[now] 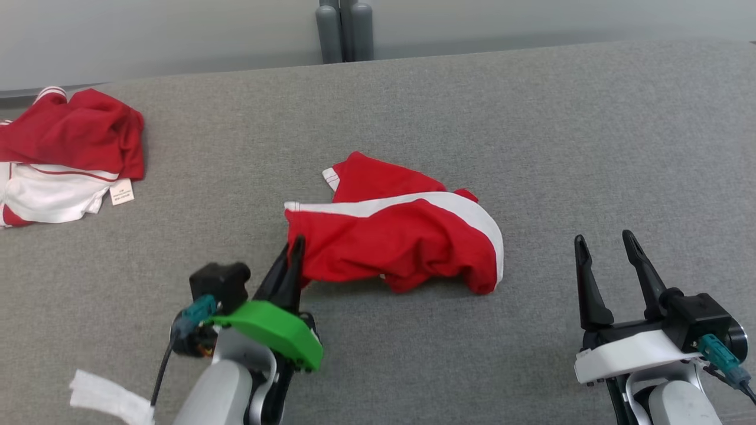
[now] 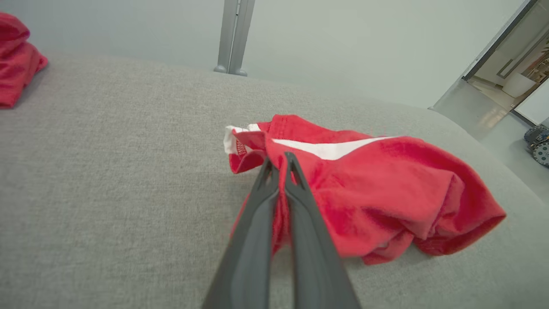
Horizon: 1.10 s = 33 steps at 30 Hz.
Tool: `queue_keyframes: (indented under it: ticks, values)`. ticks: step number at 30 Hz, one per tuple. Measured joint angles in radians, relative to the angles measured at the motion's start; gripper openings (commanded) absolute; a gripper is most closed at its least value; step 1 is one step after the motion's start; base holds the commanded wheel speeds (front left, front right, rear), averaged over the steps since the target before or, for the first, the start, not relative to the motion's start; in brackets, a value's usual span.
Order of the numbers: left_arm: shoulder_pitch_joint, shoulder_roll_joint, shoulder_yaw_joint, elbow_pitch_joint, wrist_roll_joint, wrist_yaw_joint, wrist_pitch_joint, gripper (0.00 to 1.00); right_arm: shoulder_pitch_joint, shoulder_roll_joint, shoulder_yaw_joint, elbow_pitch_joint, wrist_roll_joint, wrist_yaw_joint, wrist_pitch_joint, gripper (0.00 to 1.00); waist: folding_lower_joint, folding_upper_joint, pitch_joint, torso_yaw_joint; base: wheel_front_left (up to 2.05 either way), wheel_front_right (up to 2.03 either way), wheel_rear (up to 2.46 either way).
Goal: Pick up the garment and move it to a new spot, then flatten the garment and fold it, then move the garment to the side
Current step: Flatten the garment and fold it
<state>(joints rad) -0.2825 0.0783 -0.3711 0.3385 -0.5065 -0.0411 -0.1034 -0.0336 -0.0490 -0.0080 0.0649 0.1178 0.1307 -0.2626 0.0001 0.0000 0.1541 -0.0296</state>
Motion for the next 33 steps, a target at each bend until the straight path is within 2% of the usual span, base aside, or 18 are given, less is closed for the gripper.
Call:
queue_keyframes:
  ticks: [4,9,28,29,31,32,33]
  values:
    - [0.128,0.006,0.004,-0.088,-0.021,0.032,0.01,0.0,0.017,0.0,-0.002,0.005,-0.009,0.0,0.0,1.0,0.0,0.0,-0.011,0.014,0.0,0.0,0.0]
    - [0.197,0.008,0.013,-0.1,-0.048,0.051,0.004,0.0,0.032,0.0,0.0,0.011,-0.016,0.0,0.0,1.0,0.0,0.0,-0.017,0.021,0.0,0.0,0.0]
    - [0.2,-0.003,0.026,0.196,-0.086,0.028,-0.099,0.0,0.061,0.0,0.031,0.042,-0.037,0.0,0.0,1.0,0.0,0.0,-0.052,0.0,0.0,0.0,0.0]
    - [0.199,-0.004,0.026,0.209,-0.089,0.028,-0.102,0.13,0.065,0.0,0.031,0.043,-0.041,0.0,0.0,1.0,0.0,0.0,-0.054,0.0,0.0,0.0,0.0]
    - [0.199,-0.005,0.028,0.229,-0.091,0.027,-0.111,0.34,0.07,0.0,0.03,0.044,-0.043,0.0,0.0,1.0,0.0,0.0,-0.058,0.0,0.0,0.0,0.0]
    - [0.199,-0.005,0.029,0.239,-0.091,0.026,-0.115,0.38,0.07,0.0,0.03,0.045,-0.043,0.0,0.0,1.0,0.0,0.0,-0.06,0.001,0.0,0.0,0.0]
    - [0.199,-0.005,0.031,0.246,-0.091,0.025,-0.12,0.58,0.07,0.0,0.029,0.045,-0.043,0.0,0.0,1.0,0.0,0.0,-0.061,0.002,0.0,0.0,0.0]
